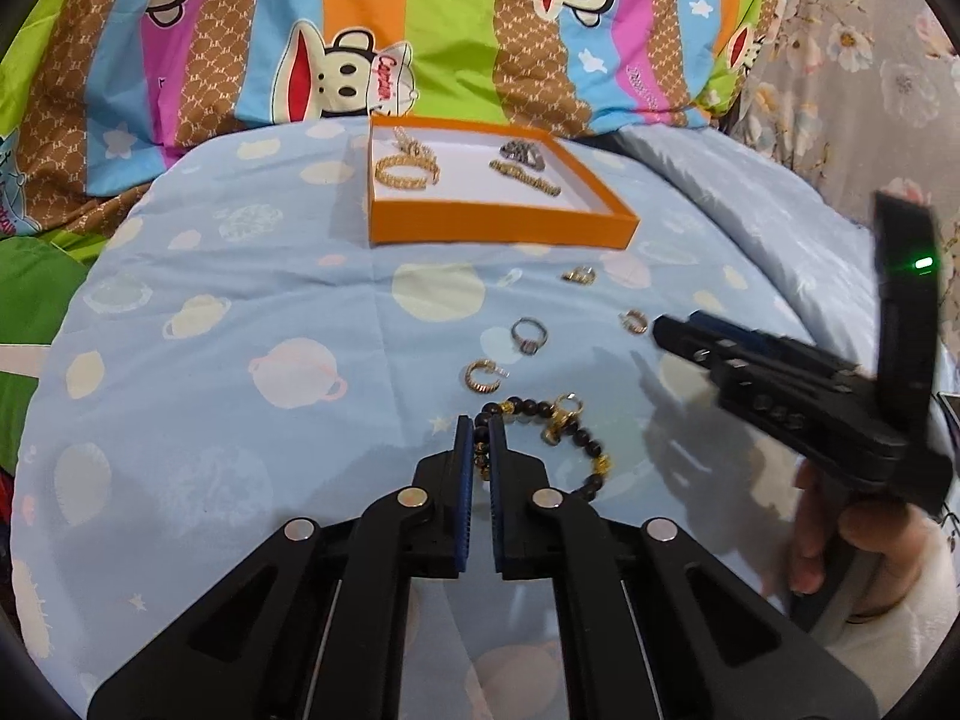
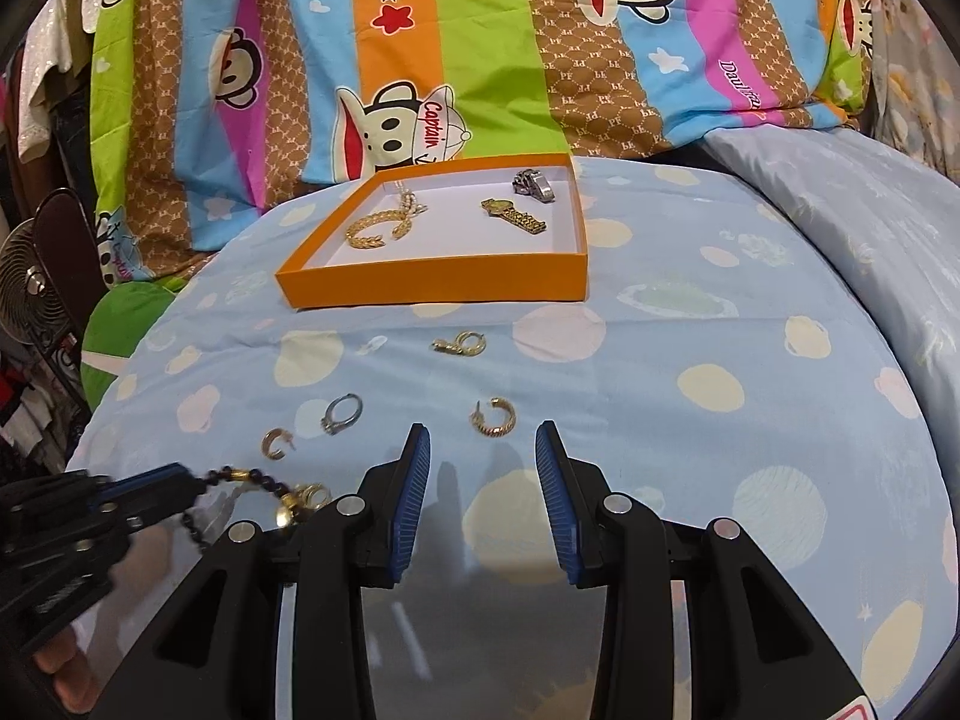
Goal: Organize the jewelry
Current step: 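Grasp the black bead bracelet with the left gripper while the right grasps a gold hoop earring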
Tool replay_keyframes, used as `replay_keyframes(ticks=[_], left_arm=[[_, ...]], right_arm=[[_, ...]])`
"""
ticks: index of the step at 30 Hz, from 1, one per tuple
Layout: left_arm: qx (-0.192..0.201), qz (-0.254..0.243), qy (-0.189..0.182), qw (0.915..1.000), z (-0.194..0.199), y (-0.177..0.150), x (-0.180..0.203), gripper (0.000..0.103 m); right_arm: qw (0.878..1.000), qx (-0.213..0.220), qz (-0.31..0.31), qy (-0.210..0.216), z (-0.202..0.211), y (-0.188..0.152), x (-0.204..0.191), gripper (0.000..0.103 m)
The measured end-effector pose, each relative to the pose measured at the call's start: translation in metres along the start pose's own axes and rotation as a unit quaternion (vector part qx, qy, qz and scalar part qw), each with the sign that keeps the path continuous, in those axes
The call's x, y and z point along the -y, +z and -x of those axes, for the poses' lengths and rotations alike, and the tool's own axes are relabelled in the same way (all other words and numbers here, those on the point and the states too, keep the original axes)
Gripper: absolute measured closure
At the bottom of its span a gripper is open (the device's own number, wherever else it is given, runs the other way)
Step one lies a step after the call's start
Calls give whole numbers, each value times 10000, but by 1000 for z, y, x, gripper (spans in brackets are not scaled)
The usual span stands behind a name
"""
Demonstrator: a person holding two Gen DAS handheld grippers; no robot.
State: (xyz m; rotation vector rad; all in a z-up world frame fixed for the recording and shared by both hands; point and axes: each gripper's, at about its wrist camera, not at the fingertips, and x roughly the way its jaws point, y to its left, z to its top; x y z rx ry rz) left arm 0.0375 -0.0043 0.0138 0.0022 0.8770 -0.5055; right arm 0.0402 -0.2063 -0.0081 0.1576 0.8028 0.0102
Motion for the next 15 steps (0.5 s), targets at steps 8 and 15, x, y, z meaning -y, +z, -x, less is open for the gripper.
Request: replay_keyframes(ticks=[8,15], left_arm=[[372,3,-178,9991,28,19,2,99],[450,57,-128,9989,32,27,-4,99]], right_arm=[[9994,-322,2,-100,-26,8,-3,70],[9990,-412,-42,-137,-31,10,-1,86]])
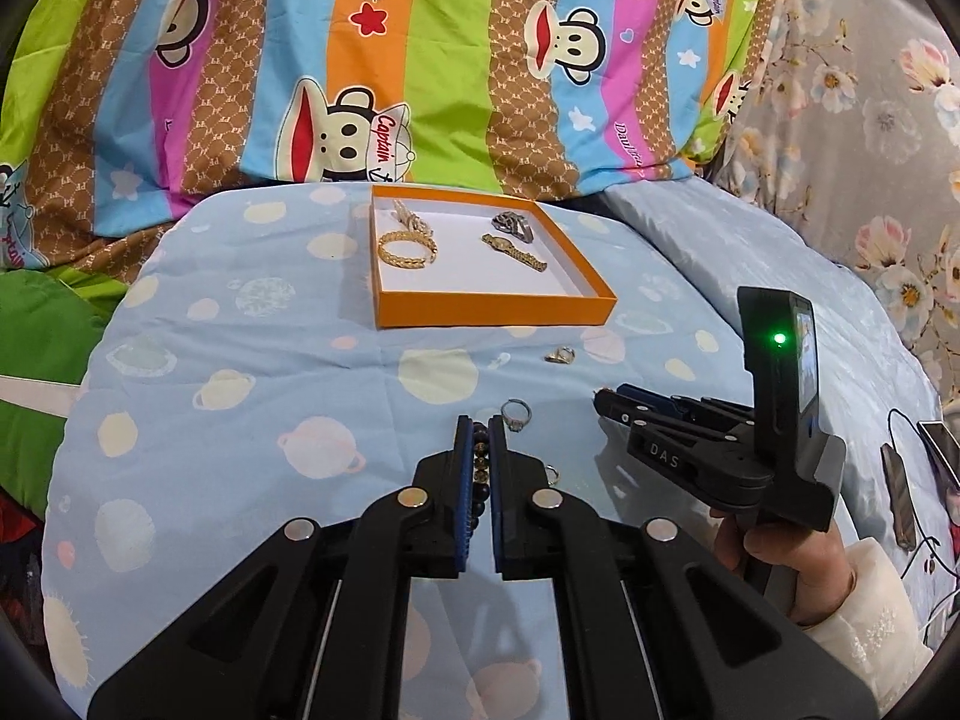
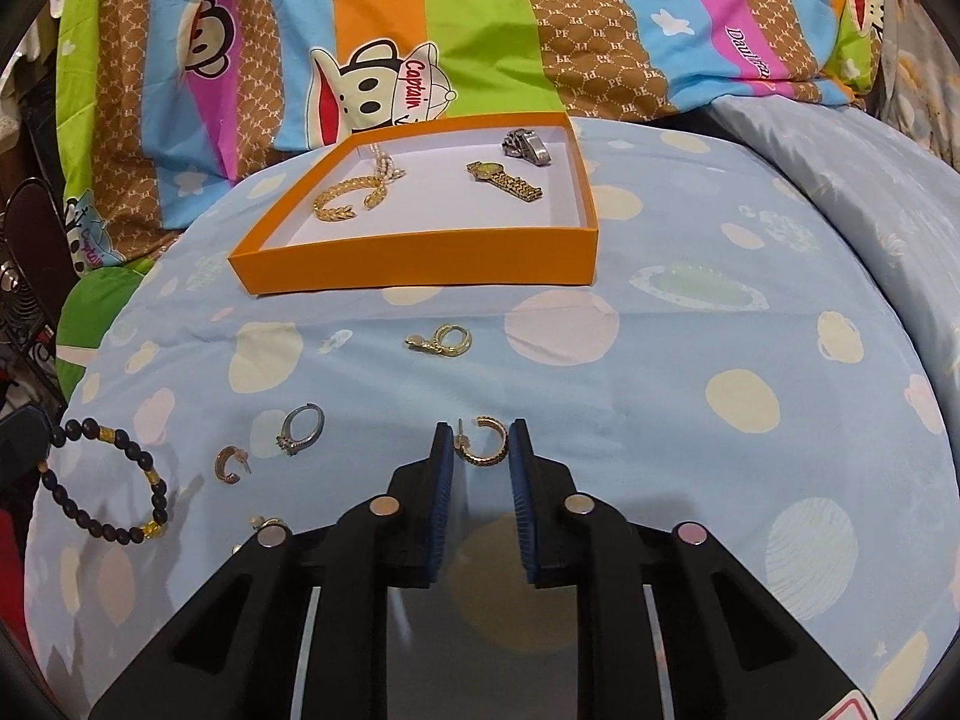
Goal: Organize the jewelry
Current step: 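Grasp the black bead bracelet with the left gripper while the right grasps a gold hoop earring, then release the bead bracelet into the orange box with the left gripper while the right releases the earring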
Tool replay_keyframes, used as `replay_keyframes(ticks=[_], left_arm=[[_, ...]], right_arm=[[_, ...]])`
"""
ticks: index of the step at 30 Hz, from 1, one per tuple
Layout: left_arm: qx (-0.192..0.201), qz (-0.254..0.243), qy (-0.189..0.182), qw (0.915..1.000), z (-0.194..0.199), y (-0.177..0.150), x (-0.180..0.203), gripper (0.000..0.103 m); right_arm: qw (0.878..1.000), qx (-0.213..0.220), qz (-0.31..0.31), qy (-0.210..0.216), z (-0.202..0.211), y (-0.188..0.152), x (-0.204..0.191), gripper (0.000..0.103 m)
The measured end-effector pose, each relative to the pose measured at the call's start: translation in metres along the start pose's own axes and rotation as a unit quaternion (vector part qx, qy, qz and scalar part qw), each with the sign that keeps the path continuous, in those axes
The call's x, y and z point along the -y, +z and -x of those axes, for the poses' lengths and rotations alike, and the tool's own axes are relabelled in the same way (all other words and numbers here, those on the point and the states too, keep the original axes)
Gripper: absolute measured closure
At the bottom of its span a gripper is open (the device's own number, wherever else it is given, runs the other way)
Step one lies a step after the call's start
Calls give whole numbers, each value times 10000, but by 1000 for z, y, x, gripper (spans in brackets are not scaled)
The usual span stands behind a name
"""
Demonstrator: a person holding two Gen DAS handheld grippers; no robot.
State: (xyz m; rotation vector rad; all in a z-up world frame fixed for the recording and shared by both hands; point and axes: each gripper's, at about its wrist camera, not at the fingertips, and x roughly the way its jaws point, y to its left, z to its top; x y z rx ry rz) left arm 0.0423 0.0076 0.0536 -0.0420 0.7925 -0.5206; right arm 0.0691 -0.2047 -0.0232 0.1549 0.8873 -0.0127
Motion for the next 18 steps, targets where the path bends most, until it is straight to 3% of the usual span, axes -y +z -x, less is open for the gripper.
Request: replay_keyframes(ticks=[9,18], left_arm=[[105,48,189,9998,-2,15,-13,99],[478,7,350,9982,-19,71,-16,99]], right_arm=[[9993,357,-122,79,20,10,3,86],[9963,843,-59,161,39,59,9,86]])
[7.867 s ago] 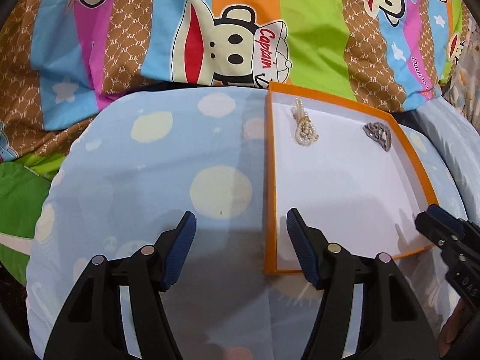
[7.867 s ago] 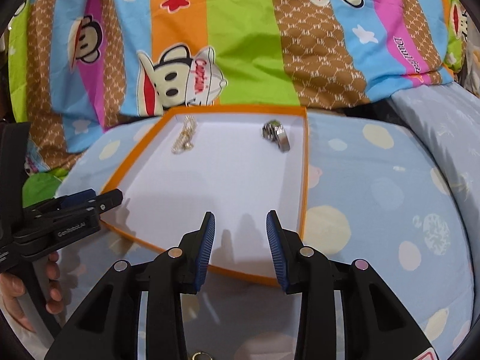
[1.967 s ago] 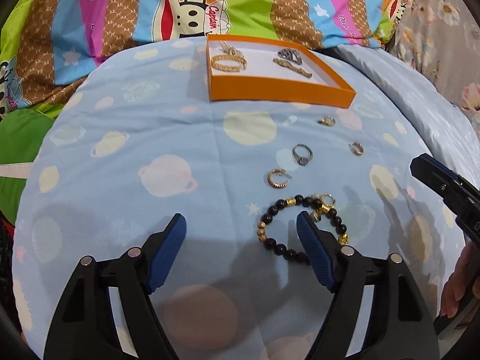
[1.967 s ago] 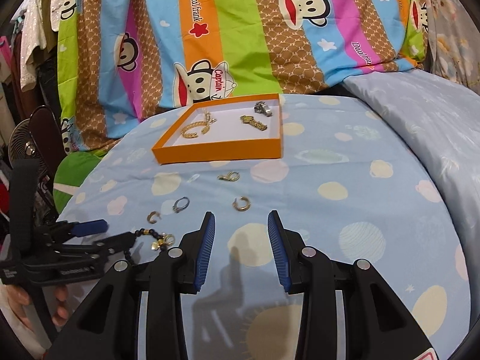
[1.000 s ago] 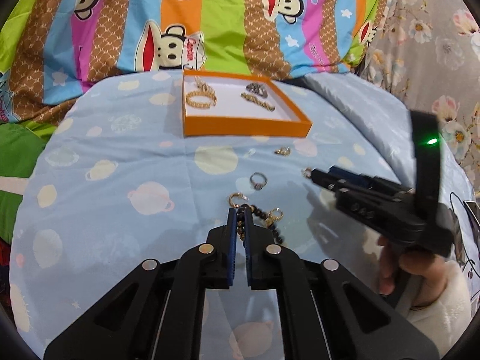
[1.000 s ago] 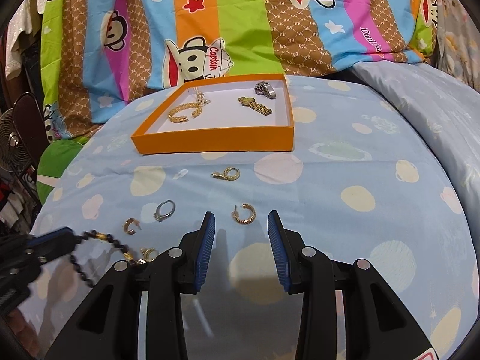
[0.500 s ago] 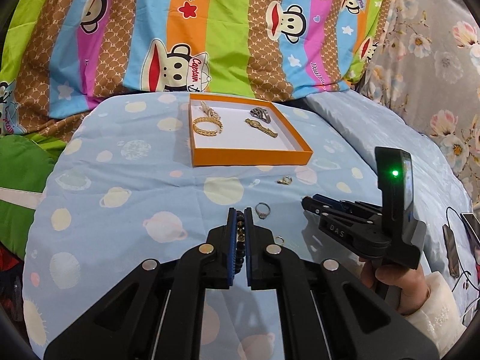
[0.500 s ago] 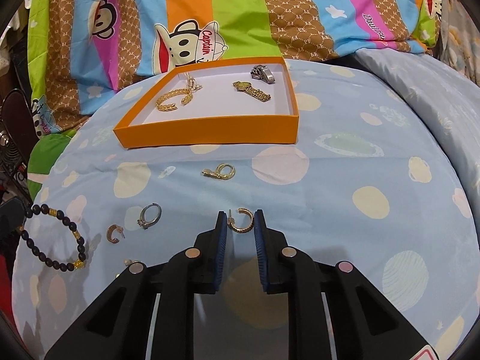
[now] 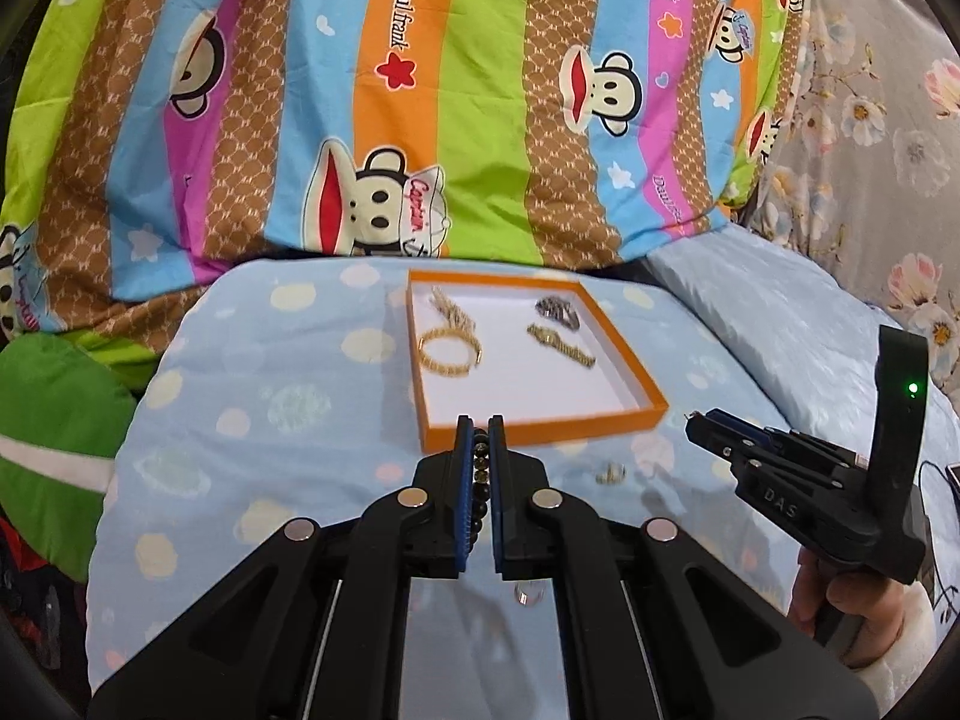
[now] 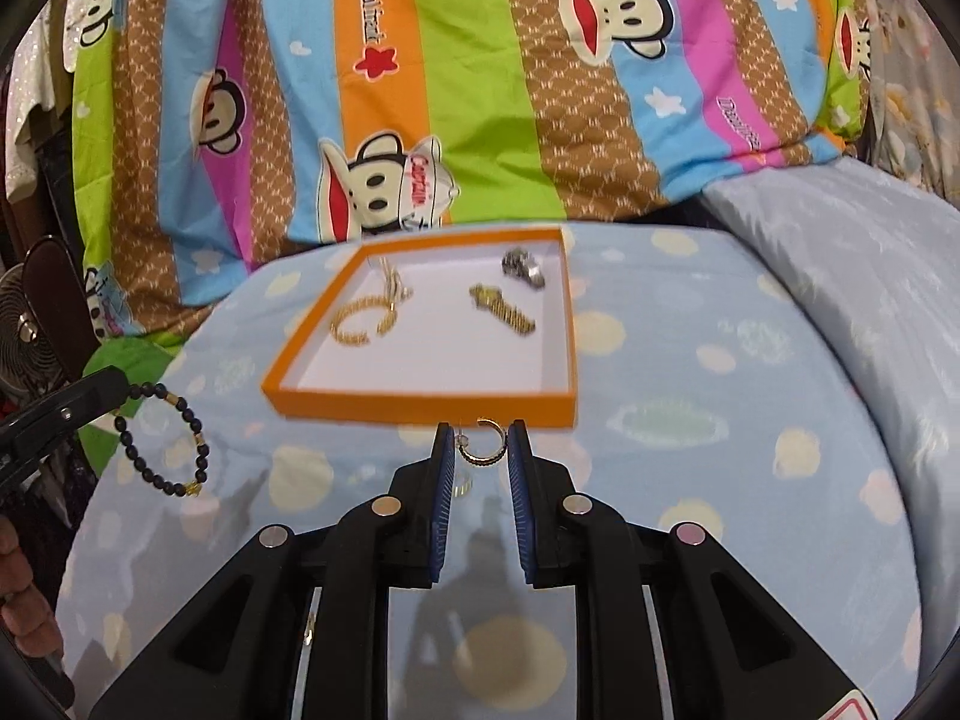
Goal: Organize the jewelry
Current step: 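Release the bead bracelet into the orange box with the left gripper while the right releases the earring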
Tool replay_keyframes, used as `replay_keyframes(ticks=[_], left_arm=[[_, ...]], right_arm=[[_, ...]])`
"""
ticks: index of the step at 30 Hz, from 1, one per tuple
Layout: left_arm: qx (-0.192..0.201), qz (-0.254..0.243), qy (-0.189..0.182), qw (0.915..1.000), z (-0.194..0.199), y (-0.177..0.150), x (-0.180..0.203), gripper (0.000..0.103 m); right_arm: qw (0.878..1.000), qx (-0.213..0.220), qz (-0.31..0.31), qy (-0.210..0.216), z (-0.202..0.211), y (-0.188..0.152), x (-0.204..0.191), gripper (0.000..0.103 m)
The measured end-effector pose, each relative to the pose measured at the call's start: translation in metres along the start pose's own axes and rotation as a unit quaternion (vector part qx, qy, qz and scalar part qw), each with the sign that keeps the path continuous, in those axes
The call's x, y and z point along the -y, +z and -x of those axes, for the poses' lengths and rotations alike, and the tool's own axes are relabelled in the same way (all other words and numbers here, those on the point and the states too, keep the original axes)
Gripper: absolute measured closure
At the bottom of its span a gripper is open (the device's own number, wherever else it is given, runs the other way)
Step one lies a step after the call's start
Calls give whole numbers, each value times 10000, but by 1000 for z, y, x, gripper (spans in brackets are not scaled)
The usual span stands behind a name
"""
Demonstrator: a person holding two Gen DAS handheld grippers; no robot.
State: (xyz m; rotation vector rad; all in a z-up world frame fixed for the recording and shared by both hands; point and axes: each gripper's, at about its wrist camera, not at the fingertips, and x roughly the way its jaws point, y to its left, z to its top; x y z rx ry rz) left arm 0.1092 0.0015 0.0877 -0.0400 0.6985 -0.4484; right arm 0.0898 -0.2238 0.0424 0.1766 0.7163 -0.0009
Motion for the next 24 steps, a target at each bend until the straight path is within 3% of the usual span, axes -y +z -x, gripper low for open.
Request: replay_keyframes(ticks=[5,10,16,24], left_arm=[[63,24,-291,9996,-27,33,11,99],[27,164,-532,9984,-69,54,15,99],[-381,378,-331,9980,-135,48,-3,99],[-537,440,244,9973,-161,30,-29,99]], right_arm=[[9999,114,29,40,-16,26,3,86],[9998,-37,-135,140,-53,40,9,86],[9994,-287,-154,70,-92,40,14,86],[9989,-467,-26,-29,-116,36,13,86]])
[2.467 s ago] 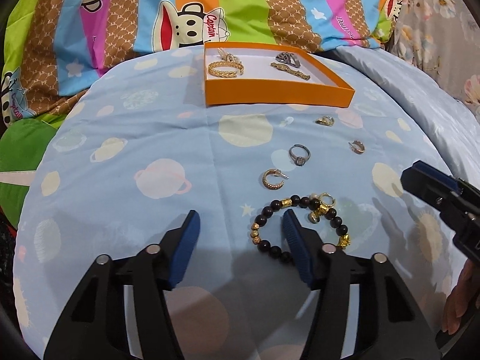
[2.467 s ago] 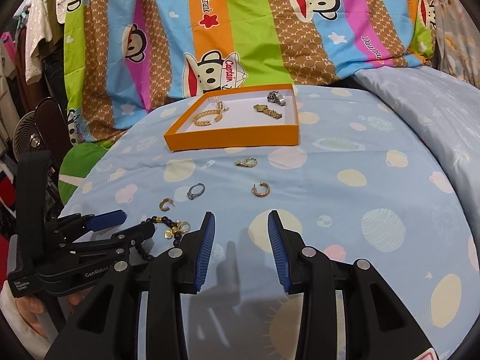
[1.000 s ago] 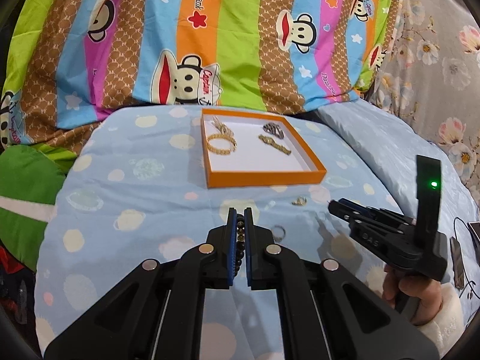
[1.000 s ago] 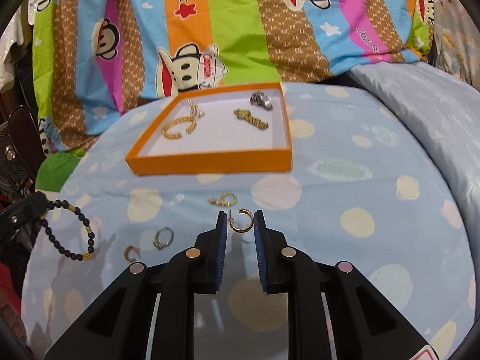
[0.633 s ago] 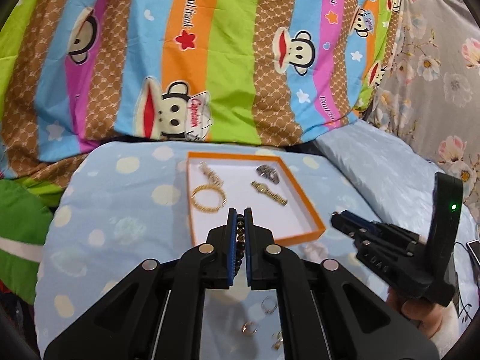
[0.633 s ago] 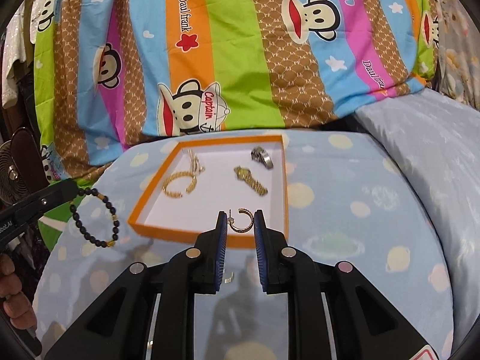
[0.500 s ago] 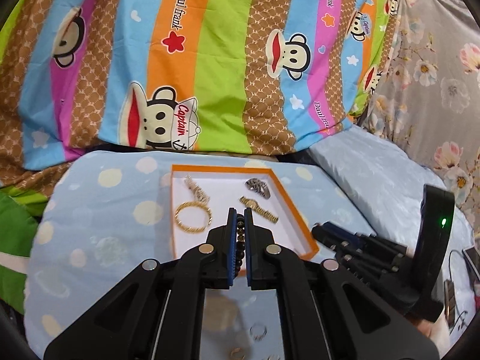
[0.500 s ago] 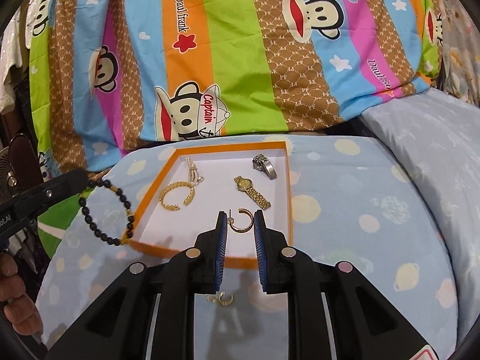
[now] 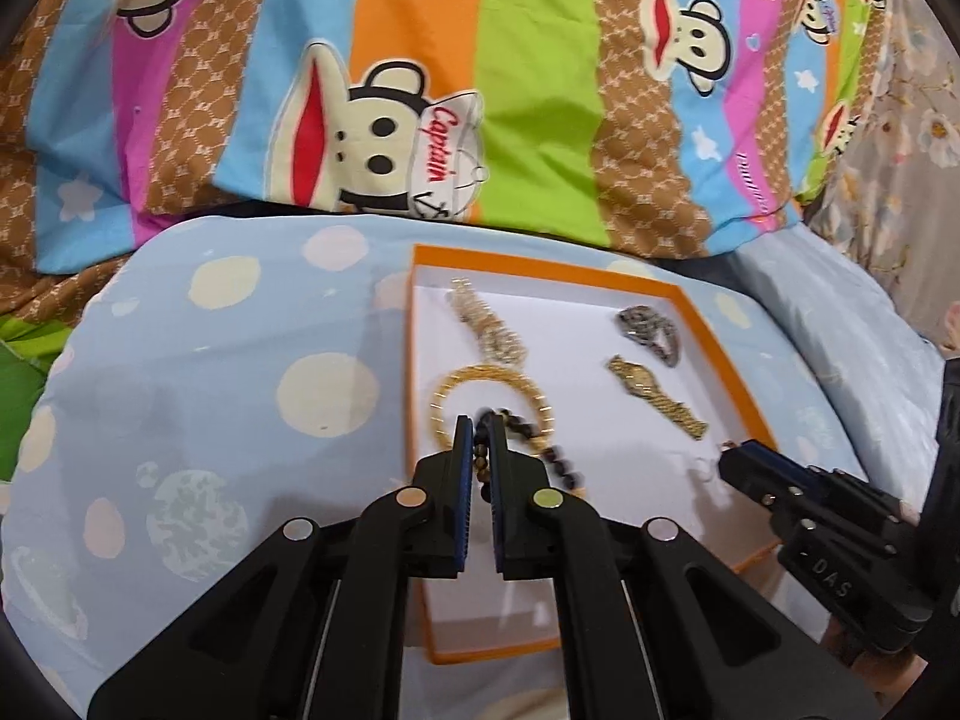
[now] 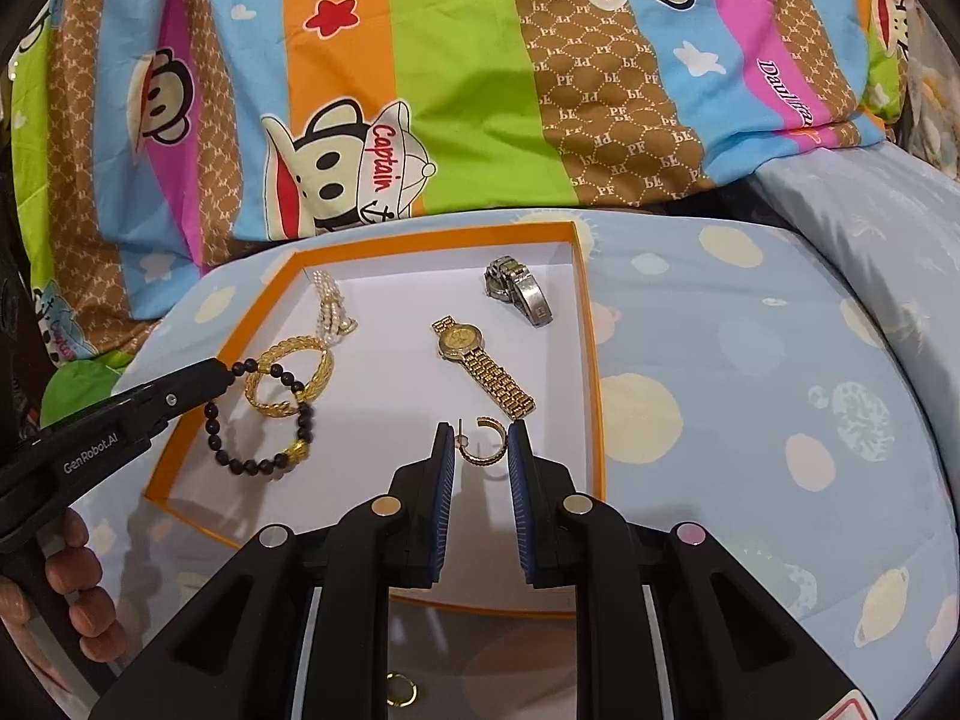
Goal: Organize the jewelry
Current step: 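Release the bead bracelet into the orange box with the left gripper while the right releases the earring, then move the left gripper to another gold hoop earring while the right gripper moves toward a silver ring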
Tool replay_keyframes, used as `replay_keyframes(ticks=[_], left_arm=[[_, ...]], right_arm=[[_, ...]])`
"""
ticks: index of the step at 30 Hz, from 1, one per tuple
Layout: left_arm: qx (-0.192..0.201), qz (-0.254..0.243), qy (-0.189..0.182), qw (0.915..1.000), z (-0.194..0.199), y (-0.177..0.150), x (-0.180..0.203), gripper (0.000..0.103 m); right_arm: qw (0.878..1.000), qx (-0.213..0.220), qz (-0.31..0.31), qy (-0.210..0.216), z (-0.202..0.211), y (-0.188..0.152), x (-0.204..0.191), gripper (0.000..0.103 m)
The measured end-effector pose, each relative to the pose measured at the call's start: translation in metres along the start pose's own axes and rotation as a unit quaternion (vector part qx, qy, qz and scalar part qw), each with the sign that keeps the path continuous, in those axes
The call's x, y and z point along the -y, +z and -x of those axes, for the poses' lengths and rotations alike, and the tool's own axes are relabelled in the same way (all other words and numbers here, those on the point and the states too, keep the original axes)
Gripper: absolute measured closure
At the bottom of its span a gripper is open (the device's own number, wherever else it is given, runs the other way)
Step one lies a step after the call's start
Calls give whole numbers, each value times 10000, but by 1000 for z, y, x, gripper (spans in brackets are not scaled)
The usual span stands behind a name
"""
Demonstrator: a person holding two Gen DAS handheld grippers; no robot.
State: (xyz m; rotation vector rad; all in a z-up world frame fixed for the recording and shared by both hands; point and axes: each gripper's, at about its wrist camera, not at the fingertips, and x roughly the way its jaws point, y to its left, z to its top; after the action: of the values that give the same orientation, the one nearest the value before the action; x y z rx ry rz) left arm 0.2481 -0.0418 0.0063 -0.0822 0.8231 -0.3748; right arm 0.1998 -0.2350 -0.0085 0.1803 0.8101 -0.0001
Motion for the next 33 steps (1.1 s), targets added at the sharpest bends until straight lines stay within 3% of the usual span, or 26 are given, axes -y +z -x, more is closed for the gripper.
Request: replay_keyframes(ticks=[4,8,10,11,12,16,21,24,33], left_arm=[[-26,106,93,9999,1,-3,-8,94],[12,108,78,9999,8,-5,-6,88],[114,68,167,9998,19,-7,-3,76],[204,40,256,9995,25,-8,-2,60],[319,3,309,9990,33,-9,-1,56],[526,-133,395,9977,61,-19,2,55],[471,-238,417,9977,82,-41,5,55],[358,-382,484,9975,91,-60,10,55],[-187,-419,207,9987,99,-114,21,52]], right_arm=[[9999,88,85,-69,0,0,-3,84],[9990,421,48,-136,15,2,-3,70],[9985,531,15,-142,25,3,-1,69],[9982,582,-6,-136,31,3,0,69],[9979,638,-36,-109,39,1,1,69],[9975,702,-61,-67,63,-13,2,69],[9979,640,-58,-82,85,-42,-1,69],[9985,543,-80,-44,94,-62,-2,69],[9997,224,-102,-33,94,-100,-9,69]])
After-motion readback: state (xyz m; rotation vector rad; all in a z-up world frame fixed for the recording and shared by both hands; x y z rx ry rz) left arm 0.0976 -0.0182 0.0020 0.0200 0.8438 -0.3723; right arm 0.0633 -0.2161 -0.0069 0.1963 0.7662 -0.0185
